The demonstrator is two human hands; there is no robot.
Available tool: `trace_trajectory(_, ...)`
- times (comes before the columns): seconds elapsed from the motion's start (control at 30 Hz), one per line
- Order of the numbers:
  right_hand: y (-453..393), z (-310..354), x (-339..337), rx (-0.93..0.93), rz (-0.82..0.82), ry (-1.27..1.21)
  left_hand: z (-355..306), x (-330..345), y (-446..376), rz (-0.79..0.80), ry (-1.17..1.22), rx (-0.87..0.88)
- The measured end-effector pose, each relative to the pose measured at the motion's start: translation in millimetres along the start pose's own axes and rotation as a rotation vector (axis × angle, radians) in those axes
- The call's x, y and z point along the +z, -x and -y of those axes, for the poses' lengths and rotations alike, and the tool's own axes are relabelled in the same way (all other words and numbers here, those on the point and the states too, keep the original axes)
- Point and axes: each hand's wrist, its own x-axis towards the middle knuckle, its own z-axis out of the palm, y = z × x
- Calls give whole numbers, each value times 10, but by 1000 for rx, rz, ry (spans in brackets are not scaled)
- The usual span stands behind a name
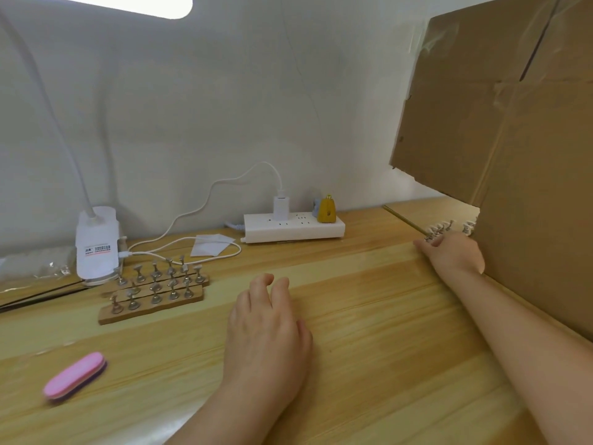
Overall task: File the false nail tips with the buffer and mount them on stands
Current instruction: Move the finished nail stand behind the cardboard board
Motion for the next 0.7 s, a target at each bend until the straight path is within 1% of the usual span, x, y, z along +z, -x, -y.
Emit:
trace_trajectory(0.1, 19, -35, -19, -77, -22, -94, -13, -8, 0, 4, 15, -6)
trace_trajectory(0.2, 29, -32, -15, -108, 52, -46, -23, -15, 0, -1, 19, -13)
trace_trajectory(0.27, -15, -3, -5, -54, 89, 23, -20, -18, 2, 0, 12, -13)
trace_trajectory(0.37, -69, 75, -28, 77, 161, 23, -6, -6, -1, -8, 25, -13)
trace_trajectory(0.43, -73, 98, -41, 91, 199, 25, 2, 3, -7, -10, 24, -13)
trace_trajectory(0.53, -23, 115, -56, 58, 238, 9, 13, 19, -25, -6, 11, -17)
trace_trajectory(0.6, 87, 148, -65, 8, 259, 58, 7, 17, -34, -4, 11, -30)
trace_trajectory(0.7, 376, 253, -91, -163, 167, 208, -16, 6, -40, -25, -1, -33)
